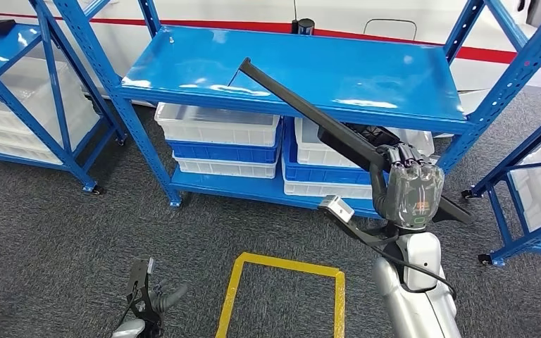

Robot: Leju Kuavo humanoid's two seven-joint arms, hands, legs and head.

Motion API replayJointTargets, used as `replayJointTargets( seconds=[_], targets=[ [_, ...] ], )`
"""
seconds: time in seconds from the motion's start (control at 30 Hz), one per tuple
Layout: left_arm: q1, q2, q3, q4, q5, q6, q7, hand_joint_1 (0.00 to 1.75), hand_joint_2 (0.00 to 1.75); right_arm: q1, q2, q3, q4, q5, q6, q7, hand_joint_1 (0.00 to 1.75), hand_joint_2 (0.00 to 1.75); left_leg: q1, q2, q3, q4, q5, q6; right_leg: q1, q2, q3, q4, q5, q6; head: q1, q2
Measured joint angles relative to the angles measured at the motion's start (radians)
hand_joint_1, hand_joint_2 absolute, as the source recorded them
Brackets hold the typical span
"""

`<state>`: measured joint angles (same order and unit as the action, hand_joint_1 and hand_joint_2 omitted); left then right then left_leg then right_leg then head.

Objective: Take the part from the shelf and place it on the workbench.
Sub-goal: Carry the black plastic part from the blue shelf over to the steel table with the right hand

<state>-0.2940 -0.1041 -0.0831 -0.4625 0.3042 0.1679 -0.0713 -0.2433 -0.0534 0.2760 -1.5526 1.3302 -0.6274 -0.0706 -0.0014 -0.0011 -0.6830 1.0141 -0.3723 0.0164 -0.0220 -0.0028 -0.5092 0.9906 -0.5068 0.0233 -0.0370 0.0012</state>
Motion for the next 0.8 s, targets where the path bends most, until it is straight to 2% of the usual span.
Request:
replayJointTargets(
  seconds=[0.03,0.1,0.13,0.17,0.2,0.23,0.27,0.33,0.37,0.4,0.47,0.5,0.53,0.57,0.63,0.67,0.7,0.73,0.8],
  targets=[
    [0.0,0.001,0.001,0.0,0.0,0.0,0.0,0.0,1.75,-0.001,0.003,0.0,0.001,0.0,0.0,-0.001,1.75,1.75,0.003,-0.001,-0.014,0.032,-0.037,-0.007,-0.003,-0.001,-0.01,-0.001,0.011,-0.009,-0.002,0.0],
    [0.0,0.001,0.002,0.001,0.0,0.0,-0.001,0.0,1.75,-0.001,0.009,0.0,0.002,0.0,0.0,-0.001,1.75,1.75,0.008,-0.001,-0.052,0.156,-0.138,-0.021,-0.003,-0.003,-0.034,0.0,0.033,-0.017,-0.008,0.0],
    [0.0,0.001,0.003,0.001,0.0,0.0,-0.001,0.0,1.75,-0.001,0.01,0.0,0.003,0.0,0.0,-0.001,1.75,1.75,0.01,-0.001,-0.067,0.223,-0.171,-0.026,-0.003,-0.003,-0.047,0.0,0.043,-0.018,-0.01,0.0],
    [0.001,0.002,0.003,0.001,0.0,0.0,-0.001,0.0,1.75,-0.001,0.011,0.0,0.004,0.0,0.0,-0.002,1.75,1.75,0.012,-0.001,-0.073,0.271,-0.183,-0.029,-0.002,-0.003,-0.06,0.001,0.053,-0.017,-0.01,0.0],
    [0.001,0.002,0.004,0.002,0.0,0.0,-0.001,0.0,1.75,-0.001,0.012,0.0,0.006,0.0,0.0,-0.002,1.75,1.75,0.013,-0.001,-0.061,0.285,-0.172,-0.029,-0.002,-0.003,-0.072,0.002,0.062,-0.015,-0.01,0.0],
    [0.0,0.002,0.004,0.002,0.0,0.0,-0.001,0.0,1.75,0.0,0.013,0.0,0.007,0.0,0.0,-0.002,1.75,1.75,0.014,-0.001,-0.029,0.26,-0.148,-0.028,-0.002,-0.003,-0.083,0.003,0.07,-0.013,-0.01,0.0],
    [0.0,0.002,0.004,0.002,0.0,0.0,-0.001,0.0,1.75,0.0,0.014,-0.001,0.007,-0.001,0.0,-0.002,1.75,1.75,0.014,-0.002,0.021,0.2,-0.123,-0.025,-0.002,-0.002,-0.092,0.004,0.078,-0.009,-0.01,0.0],
    [-0.003,0.002,0.005,0.002,0.0,0.001,-0.003,0.0,1.75,-0.001,0.015,-0.001,0.008,-0.003,0.0,-0.003,1.75,1.75,0.01,-0.003,0.126,0.053,-0.113,-0.015,0.001,-0.002,-0.105,0.005,0.092,0.001,-0.01,0.0],
    [-0.004,0.002,0.006,0.001,0.0,0.001,-0.004,0.0,1.75,-0.003,0.015,-0.002,0.008,-0.005,0.0,-0.004,1.75,1.75,0.007,-0.004,0.157,0.004,-0.118,-0.009,0.002,-0.003,-0.108,0.004,0.099,0.008,-0.008,0.0],
    [-0.004,0.001,0.007,0.001,0.002,0.002,-0.005,0.0,1.75,-0.004,0.016,-0.002,0.009,-0.007,0.0,-0.004,1.75,1.75,0.003,-0.005,0.169,-0.02,-0.124,-0.004,0.001,-0.004,-0.111,0.002,0.106,0.016,-0.008,0.0],
    [-0.003,0.0,0.01,0.002,0.004,0.003,-0.006,0.0,1.75,-0.007,0.018,-0.003,0.012,-0.013,0.0,-0.005,1.75,1.75,0.0,-0.003,0.162,-0.032,-0.109,0.013,-0.002,-0.005,-0.117,-0.002,0.119,0.03,-0.007,0.0],
    [-0.002,0.0,0.012,0.002,0.006,0.003,-0.007,0.0,1.75,-0.008,0.019,-0.003,0.015,-0.017,0.0,-0.005,1.75,1.75,0.0,-0.001,0.155,-0.037,-0.097,0.023,-0.002,-0.004,-0.127,0.007,0.108,0.031,-0.006,0.0],
    [-0.002,0.0,0.014,0.002,0.006,0.003,-0.007,0.0,1.75,-0.008,0.019,-0.003,0.016,-0.023,0.0,-0.006,1.75,1.75,0.002,0.002,0.147,-0.042,-0.085,0.033,-0.001,-0.003,-0.141,0.034,0.084,0.028,-0.003,0.0],
    [-0.002,-0.001,0.014,0.001,0.005,0.004,-0.007,0.0,1.75,-0.009,0.019,-0.003,0.018,-0.028,0.0,-0.008,1.75,1.75,0.003,0.004,0.137,-0.045,-0.074,0.04,-0.001,-0.003,-0.162,0.085,0.044,0.022,0.0,0.0],
    [0.001,-0.001,0.015,0.001,0.002,0.004,-0.007,0.0,1.75,-0.007,0.02,-0.003,0.019,-0.04,0.0,-0.014,1.75,1.75,0.0,0.004,0.111,-0.044,-0.055,0.046,0.001,-0.002,-0.205,0.226,-0.034,0.015,0.006,0.0],
    [0.004,-0.002,0.015,0.001,0.0,0.004,-0.007,0.0,1.75,-0.005,0.021,-0.004,0.019,-0.046,0.0,-0.017,1.75,1.75,-0.001,0.004,0.099,-0.043,-0.047,0.046,0.001,-0.001,-0.215,0.279,-0.053,0.018,0.007,0.0],
    [0.007,-0.001,0.016,0.001,-0.001,0.003,-0.007,0.0,1.75,-0.003,0.022,-0.004,0.02,-0.05,0.0,-0.02,1.75,1.75,-0.001,0.004,0.088,-0.042,-0.04,0.046,0.001,-0.001,-0.207,0.298,-0.055,0.025,0.008,0.0],
    [0.009,0.0,0.016,0.001,-0.001,0.003,-0.007,0.0,1.75,-0.001,0.023,-0.004,0.02,-0.055,0.0,-0.023,1.75,1.75,-0.001,0.004,0.08,-0.041,-0.034,0.044,0.0,-0.001,-0.18,0.275,-0.041,0.033,0.008,0.0],
    [0.014,0.002,0.02,0.001,-0.001,0.003,-0.006,0.0,1.75,0.0,0.024,-0.005,0.02,-0.065,0.0,-0.026,1.75,1.75,-0.001,0.003,0.066,-0.036,-0.026,0.038,0.001,-0.001,-0.086,0.136,0.0,0.044,0.01,0.0]
  ],
)
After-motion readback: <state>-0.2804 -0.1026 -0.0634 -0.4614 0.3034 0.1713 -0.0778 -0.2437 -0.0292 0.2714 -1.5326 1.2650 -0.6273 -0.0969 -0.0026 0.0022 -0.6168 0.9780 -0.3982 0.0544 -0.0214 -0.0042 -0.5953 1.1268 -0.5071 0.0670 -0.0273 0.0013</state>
